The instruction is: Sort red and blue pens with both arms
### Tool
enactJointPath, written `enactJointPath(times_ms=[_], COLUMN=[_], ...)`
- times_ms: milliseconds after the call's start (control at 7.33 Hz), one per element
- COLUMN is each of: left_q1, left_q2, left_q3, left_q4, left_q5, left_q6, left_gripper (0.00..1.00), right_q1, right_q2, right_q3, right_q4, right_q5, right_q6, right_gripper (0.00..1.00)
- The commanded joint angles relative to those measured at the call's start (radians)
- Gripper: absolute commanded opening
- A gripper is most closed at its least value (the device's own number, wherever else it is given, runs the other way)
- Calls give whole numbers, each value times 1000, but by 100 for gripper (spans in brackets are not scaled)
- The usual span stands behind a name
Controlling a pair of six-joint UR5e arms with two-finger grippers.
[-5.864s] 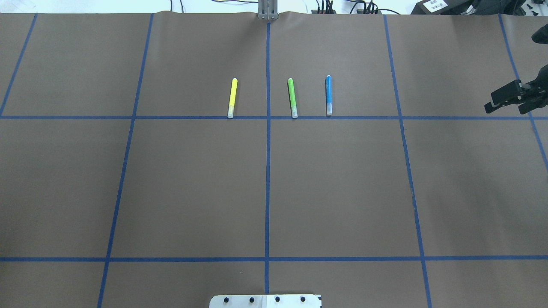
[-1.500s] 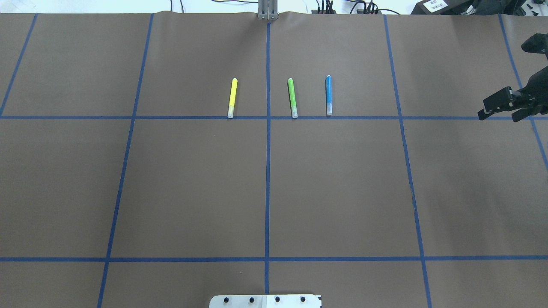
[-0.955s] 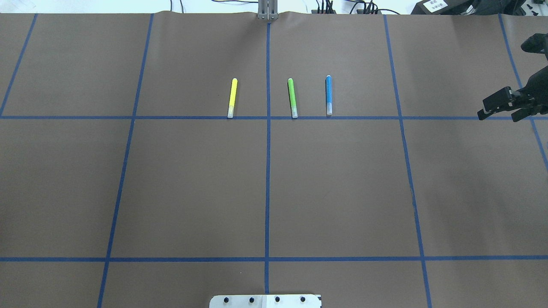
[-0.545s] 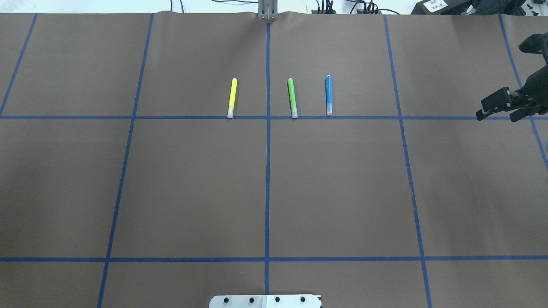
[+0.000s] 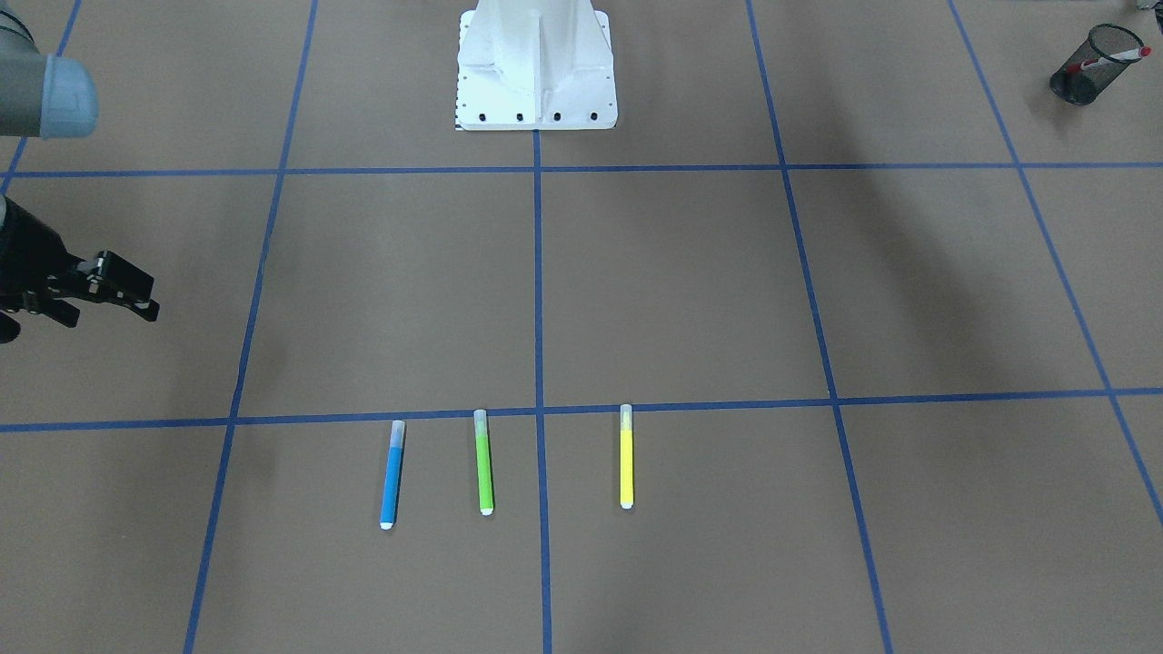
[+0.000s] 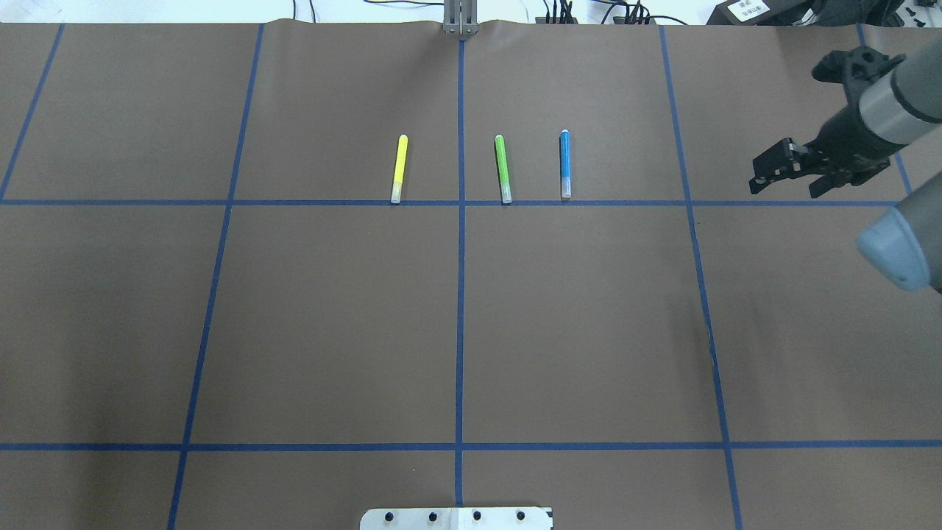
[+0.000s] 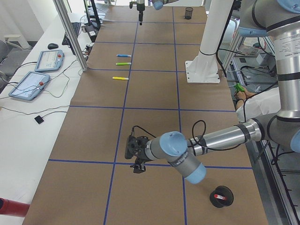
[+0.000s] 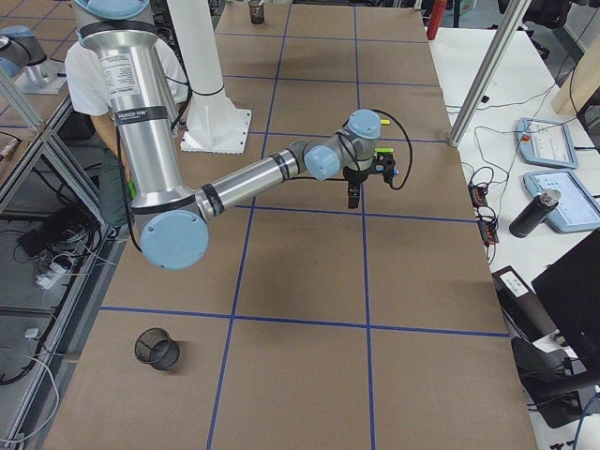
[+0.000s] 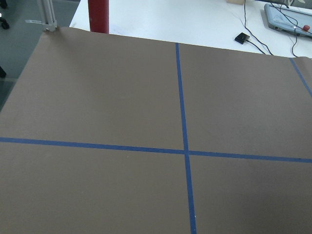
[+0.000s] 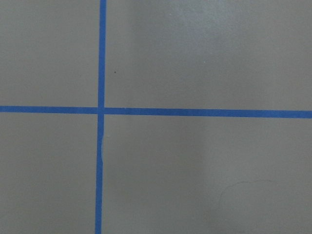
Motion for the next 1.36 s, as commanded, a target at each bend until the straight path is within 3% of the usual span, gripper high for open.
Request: enactJointPath(times_ms=[0, 409, 682, 818, 1091, 1227], left_q1=[127, 193, 189, 189, 190, 195], left_q2=[-138, -198, -186, -183, -182, -183], left_q3=[-2, -4, -36, -44, -44, -42], left_q4=[218, 303, 304, 306, 306, 318], left_q5=[0, 0, 0, 1, 1, 1], left_q6=[6, 10, 8, 8, 8, 8], left_gripper=[98, 98, 98, 99, 98, 99], right_q1=[-54, -85, -105, -125, -158, -162], right_q2=[187, 451, 612, 678, 687, 685], right_q3=[-167, -462, -760, -850, -900, -921], right_q4=[2, 29, 175, 192, 236, 244], right_q5=[-23, -60, -69, -86, -103, -98], right_q6=[75, 89, 99, 119, 130, 138], right_gripper=[99, 97, 95, 95, 92, 83])
